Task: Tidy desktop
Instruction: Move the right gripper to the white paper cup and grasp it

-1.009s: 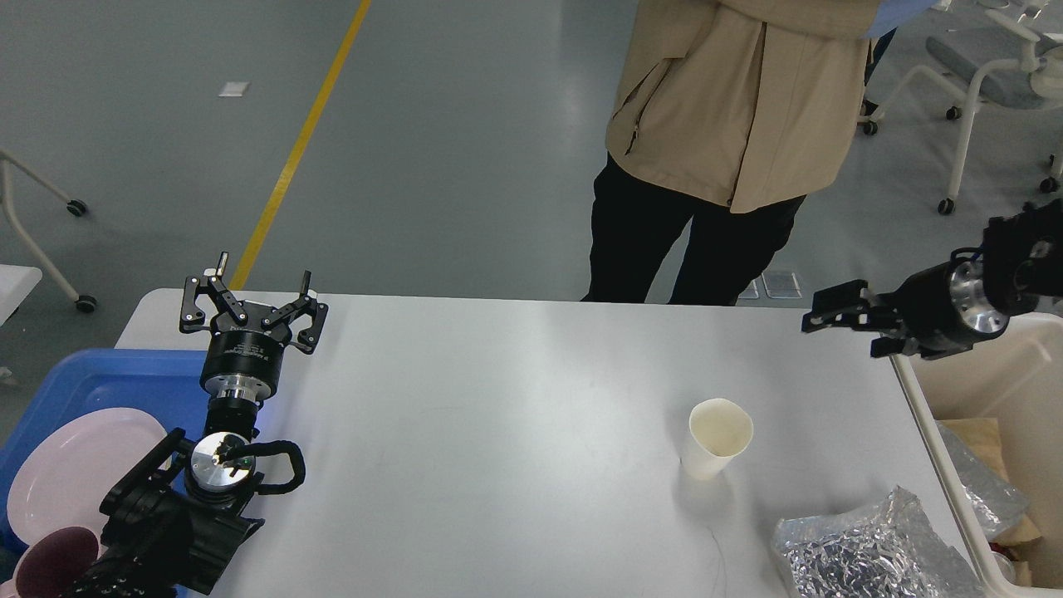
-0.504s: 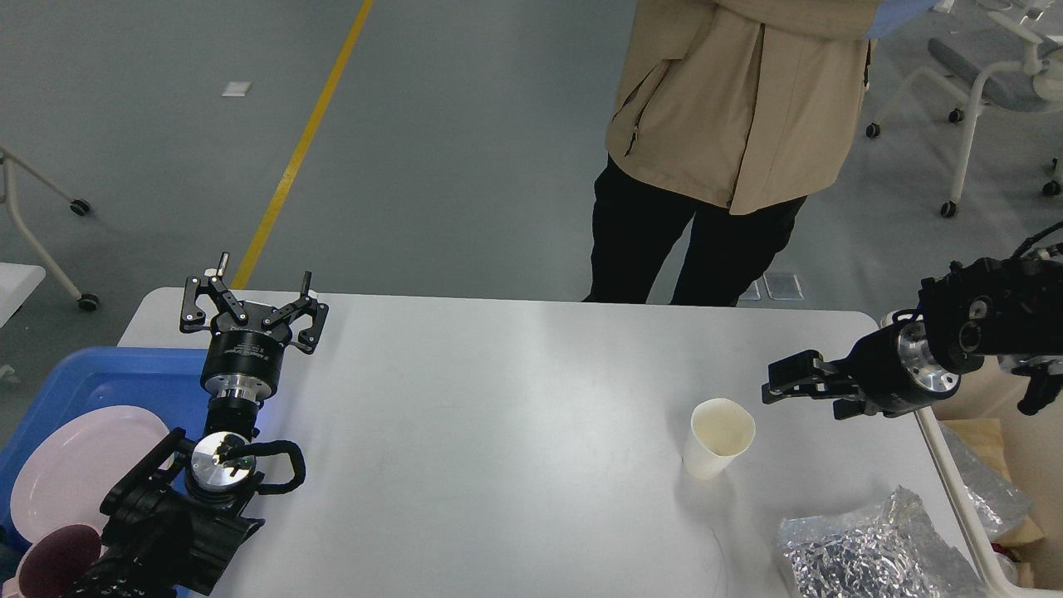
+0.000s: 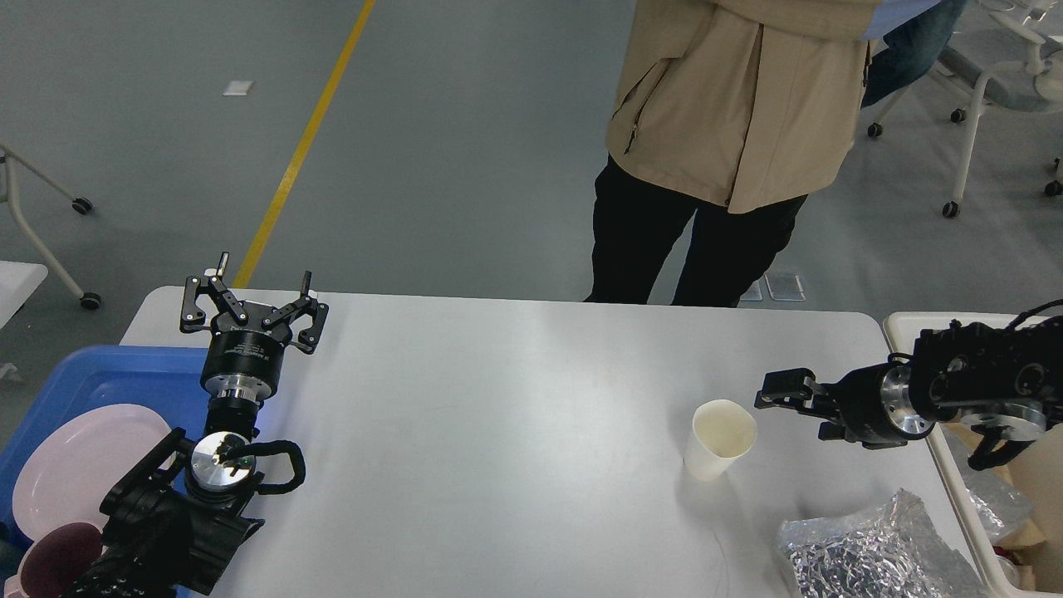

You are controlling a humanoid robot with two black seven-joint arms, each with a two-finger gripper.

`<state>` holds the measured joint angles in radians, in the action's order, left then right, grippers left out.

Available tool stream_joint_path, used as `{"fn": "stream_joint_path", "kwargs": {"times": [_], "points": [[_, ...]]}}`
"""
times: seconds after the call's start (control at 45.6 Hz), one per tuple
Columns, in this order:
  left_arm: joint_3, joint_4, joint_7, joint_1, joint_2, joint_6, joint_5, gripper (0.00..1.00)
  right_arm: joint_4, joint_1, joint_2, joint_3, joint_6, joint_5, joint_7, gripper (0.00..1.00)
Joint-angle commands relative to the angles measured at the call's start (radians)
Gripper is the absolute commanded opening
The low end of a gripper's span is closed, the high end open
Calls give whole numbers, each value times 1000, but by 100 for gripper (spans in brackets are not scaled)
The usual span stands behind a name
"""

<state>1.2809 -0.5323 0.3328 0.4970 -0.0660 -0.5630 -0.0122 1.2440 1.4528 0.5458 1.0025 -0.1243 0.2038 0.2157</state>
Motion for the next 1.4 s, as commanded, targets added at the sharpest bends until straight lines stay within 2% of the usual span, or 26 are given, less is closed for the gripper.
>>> {"fn": "stream_joint_path", "kwargs": {"times": [0.0, 0.373, 0.483, 0.526, 0.592, 0.658, 0.68, 0.855, 1.382], "points": [[0, 0, 0, 0, 0, 0, 0, 100, -2, -34, -24, -4, 40, -4, 1, 100], [0, 0, 0, 0, 0, 0, 0, 100, -3, -134, -41, -77, 120, -6, 1, 100], [0, 0, 0, 0, 0, 0, 0, 100, -26, -167, -63, -90, 161, -11, 2, 94], [0, 0, 0, 0, 0, 0, 0, 100, -38, -187, -79, -88, 181, -23, 4, 85], [0, 0, 0, 0, 0, 0, 0, 100, -54, -215, -104, -88, 192, -47, 8, 67], [0, 0, 0, 0, 0, 0, 0, 100, -67, -241, -141, -88, 206, -80, 7, 10], [0, 0, 0, 0, 0, 0, 0, 100, -67, -244, -151, -87, 213, -83, 5, 0], [0, 0, 0, 0, 0, 0, 0, 100, -100, -267, -168, -82, 322, -89, -2, 0], [0, 0, 0, 0, 0, 0, 0, 100, -94, -255, -165, -85, 324, -87, -1, 0]]}}
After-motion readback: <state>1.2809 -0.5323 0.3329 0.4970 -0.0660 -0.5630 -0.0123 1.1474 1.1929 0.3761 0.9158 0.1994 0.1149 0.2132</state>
